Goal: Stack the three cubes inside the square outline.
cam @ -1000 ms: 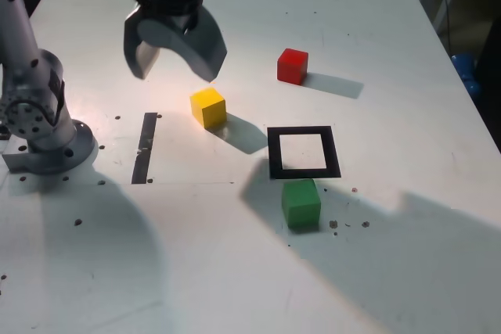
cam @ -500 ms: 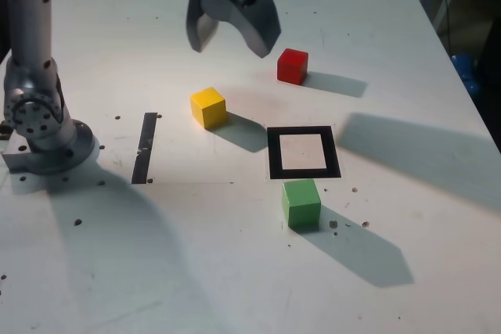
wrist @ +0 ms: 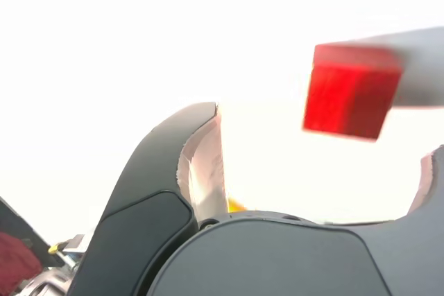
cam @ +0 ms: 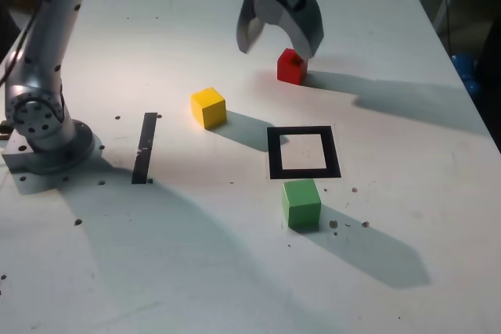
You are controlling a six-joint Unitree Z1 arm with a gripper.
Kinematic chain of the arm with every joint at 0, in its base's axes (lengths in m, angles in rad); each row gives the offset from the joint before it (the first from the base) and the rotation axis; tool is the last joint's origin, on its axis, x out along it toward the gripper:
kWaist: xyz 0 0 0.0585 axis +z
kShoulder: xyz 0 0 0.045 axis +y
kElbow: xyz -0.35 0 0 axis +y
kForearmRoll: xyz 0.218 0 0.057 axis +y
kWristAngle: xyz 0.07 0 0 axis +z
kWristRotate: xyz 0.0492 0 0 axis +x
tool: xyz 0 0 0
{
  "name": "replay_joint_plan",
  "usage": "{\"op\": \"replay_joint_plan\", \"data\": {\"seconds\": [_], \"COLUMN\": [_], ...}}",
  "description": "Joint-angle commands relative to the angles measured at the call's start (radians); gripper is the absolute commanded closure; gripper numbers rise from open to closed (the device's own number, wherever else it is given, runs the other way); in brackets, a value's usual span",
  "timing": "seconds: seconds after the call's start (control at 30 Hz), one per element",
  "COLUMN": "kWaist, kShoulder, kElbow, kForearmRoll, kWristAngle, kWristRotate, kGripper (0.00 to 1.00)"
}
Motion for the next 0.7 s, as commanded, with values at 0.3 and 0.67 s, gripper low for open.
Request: {"op": "replay_joint_plan", "data": {"seconds": [0.3, 0.67], "kWaist": [0.016, 0.015], "kShoulder": [0.107, 0.151], "kElbow": [-0.111, -0.118], "kForearmRoll": [0.031, 0.028], "kWristAngle": [0.004, 0.003], "kWristRotate": [0.008, -0.031], "kGripper": [0.17, 0.47]}}
